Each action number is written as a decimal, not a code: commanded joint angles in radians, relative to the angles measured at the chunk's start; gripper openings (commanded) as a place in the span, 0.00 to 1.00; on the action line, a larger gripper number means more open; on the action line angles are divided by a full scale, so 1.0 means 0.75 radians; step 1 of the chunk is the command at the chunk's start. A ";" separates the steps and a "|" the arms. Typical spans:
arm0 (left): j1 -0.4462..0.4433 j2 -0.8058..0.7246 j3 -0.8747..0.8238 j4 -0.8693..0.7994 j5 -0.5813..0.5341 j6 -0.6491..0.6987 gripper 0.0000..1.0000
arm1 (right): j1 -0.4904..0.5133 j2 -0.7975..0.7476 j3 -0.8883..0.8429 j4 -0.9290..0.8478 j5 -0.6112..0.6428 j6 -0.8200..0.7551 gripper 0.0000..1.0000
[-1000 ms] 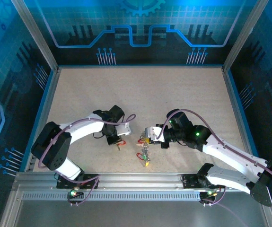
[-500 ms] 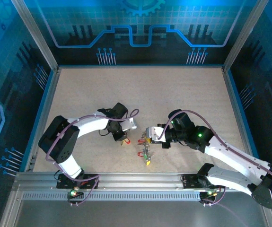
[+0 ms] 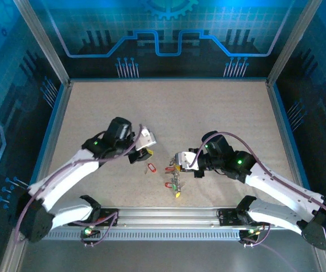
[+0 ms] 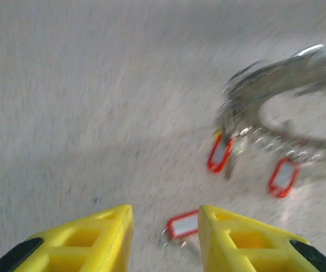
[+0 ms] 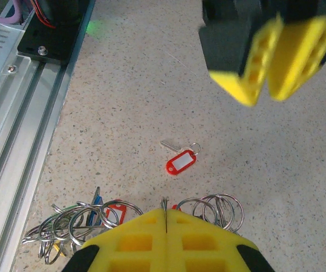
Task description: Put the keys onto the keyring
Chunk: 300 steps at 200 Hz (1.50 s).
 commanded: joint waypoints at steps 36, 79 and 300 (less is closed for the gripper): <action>-0.113 -0.243 -0.365 0.663 0.408 -0.072 0.34 | 0.004 -0.007 -0.002 0.067 -0.016 0.007 0.00; -0.255 -0.159 -0.406 0.864 0.323 -0.081 0.34 | -0.016 -0.018 -0.022 0.091 -0.048 0.033 0.00; -0.392 0.032 -0.389 0.942 0.186 -0.113 0.05 | -0.018 0.001 -0.020 0.100 -0.059 0.034 0.00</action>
